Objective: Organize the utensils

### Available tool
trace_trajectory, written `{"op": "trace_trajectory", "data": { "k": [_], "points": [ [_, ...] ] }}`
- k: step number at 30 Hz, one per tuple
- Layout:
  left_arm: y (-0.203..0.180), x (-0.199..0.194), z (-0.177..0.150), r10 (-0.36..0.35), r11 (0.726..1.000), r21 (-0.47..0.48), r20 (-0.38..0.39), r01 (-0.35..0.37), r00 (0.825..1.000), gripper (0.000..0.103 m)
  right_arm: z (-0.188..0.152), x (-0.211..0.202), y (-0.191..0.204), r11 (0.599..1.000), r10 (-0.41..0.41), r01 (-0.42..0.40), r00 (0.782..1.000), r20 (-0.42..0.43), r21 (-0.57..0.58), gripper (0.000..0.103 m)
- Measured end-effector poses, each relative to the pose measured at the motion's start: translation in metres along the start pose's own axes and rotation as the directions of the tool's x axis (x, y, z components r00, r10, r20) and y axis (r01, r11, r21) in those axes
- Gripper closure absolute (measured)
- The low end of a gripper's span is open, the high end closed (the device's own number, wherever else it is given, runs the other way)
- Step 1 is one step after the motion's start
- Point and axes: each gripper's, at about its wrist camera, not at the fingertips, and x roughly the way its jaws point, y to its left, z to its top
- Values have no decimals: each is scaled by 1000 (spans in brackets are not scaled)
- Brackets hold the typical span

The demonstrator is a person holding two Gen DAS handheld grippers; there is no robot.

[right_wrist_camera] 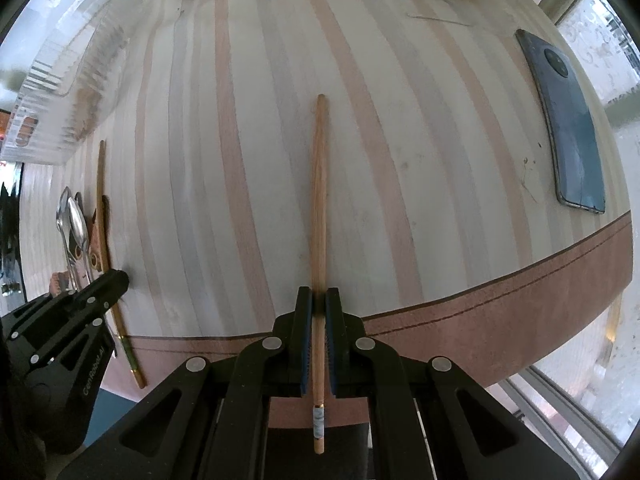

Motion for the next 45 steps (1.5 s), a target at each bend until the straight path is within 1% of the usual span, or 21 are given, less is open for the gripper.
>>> {"op": "trace_trajectory", "data": {
  "k": [6, 9, 11, 13, 15, 17, 18, 19, 22, 25, 26, 27, 28, 30, 31, 33, 37, 38, 40, 42, 45],
  "points": [
    [6, -2, 8, -21, 1000, -17, -3, 21, 1000, 103, 1, -1, 1, 1000, -11, 11, 1000, -4, -6, 96],
    [18, -3, 12, -39, 998, -40, -17, 38, 999, 101, 2, -2, 4, 1000, -16, 16, 1000, -4, -11, 96],
    [38, -6, 13, -100, 991, -91, -29, 97, 995, 99, 0, -1, 5, 1000, -18, 18, 1000, -3, -13, 96],
    [54, -15, 11, -166, 974, -154, 0, 164, 986, 98, 0, -1, 6, 1000, -16, 16, 1000, -4, -9, 96],
    [73, -18, 11, -234, 947, -227, 4, 229, 972, 92, 1, -1, 7, 1000, -10, 10, 1000, -4, -3, 96],
    [85, -15, 13, -296, 919, -275, -4, 284, 955, 71, 0, -2, 4, 1000, -4, 4, 1000, -4, 3, 96],
    [88, -12, 13, -319, 907, -294, -6, 303, 948, 68, 0, -2, 4, 1000, -1, 1, 1000, -5, 7, 96],
    [92, -10, 14, -326, 902, -303, -9, 308, 945, 67, 1, -2, 4, 1000, 0, 0, 1000, -6, 9, 96],
    [91, -2, 12, -312, 912, -294, -45, 286, 949, 67, 1, -3, 1, 1000, 2, -2, 1000, -6, 9, 96],
    [81, 7, 13, -271, 933, -267, -85, 240, 959, 67, 1, -3, 1, 1000, 7, -7, 1000, -5, 12, 96],
    [84, 8, 10, -258, 939, -253, -72, 232, 963, 67, 1, -3, 0, 1000, 7, -7, 1000, -4, 13, 96],
    [78, 7, 11, -220, 954, -227, -77, 198, 972, 68, 1, -4, 0, 1000, 7, -7, 1000, -3, 11, 96],
    [71, 4, 12, -197, 961, -210, -75, 178, 977, 70, 2, -4, 0, 1000, 6, -6, 1000, -3, 10, 96],
    [62, -2, 16, -146, 976, -170, -52, 136, 988, 82, 1, -5, 1, 1000, 1, -1, 1000, -1, 7, 96],
    [56, -5, 17, -141, 979, -156, -42, 132, 989, 98, 0, -5, 2, 1000, -3, 3, 1000, 0, 4, 96],
    [46, -11, 24, -118, 987, -117, -34, 113, 992, 99, -1, -6, 4, 1000, -13, 13, 1000, 9, -10, 96],
    [21, -19, 30, -111, 992, -69, -19, 109, 994, 99, -6, -7, 11, 1000, -23, 24, 999, 29, -16, 96],
    [16, -20, 31, -131, 989, -72, -11, 130, 991, 98, -7, -7, 12, 999, -22, 23, 999, 24, -26, 96],
    [13, -23, 34, -161, 984, -78, -6, 160, 987, 98, -9, -7, 15, 999, -19, 19, 1000, 5, -37, 96],
    [22, -21, 31, -181, 980, -80, -3, 180, 983, 98, -9, -7, 16, 999, -21, 20, 1000, -17, -38, 96],
    [23, -24, 32, -181, 981, -75, -3, 180, 984, 98, -12, -6, 18, 998, -27, 26, 999, -19, -50, 96]
  ]
}}
